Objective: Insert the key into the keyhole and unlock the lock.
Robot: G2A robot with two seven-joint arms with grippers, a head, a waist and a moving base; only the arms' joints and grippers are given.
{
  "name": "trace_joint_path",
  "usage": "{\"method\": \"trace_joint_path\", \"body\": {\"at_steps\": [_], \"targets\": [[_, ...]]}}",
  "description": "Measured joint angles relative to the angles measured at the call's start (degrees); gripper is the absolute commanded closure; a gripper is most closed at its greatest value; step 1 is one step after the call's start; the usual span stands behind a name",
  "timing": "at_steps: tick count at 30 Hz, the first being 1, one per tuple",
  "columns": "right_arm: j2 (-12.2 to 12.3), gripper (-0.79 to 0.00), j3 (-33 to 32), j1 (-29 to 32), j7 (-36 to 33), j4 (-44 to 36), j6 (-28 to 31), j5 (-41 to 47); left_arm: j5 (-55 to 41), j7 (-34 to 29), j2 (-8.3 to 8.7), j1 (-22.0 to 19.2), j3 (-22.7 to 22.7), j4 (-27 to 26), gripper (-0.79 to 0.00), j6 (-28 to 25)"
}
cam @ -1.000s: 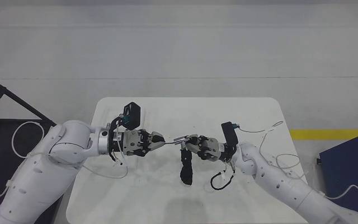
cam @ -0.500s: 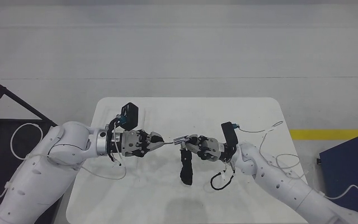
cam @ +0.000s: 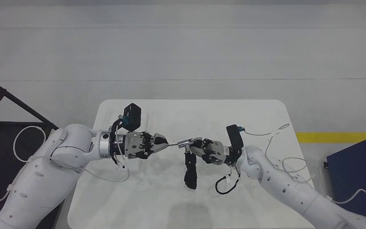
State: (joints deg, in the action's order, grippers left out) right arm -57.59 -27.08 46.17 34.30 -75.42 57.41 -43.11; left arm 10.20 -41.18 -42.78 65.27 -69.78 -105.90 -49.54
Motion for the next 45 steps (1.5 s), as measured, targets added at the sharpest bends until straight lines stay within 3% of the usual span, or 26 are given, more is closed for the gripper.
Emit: {"method": "trace_joint_path", "body": {"at_steps": [45], "targets": [[0.0, 0.0, 0.0, 0.0, 0.0, 0.0, 0.0, 0.0, -0.8, 2.1, -0.34, 0.7, 0.4, 2.0, 0.0, -2.3]]}}
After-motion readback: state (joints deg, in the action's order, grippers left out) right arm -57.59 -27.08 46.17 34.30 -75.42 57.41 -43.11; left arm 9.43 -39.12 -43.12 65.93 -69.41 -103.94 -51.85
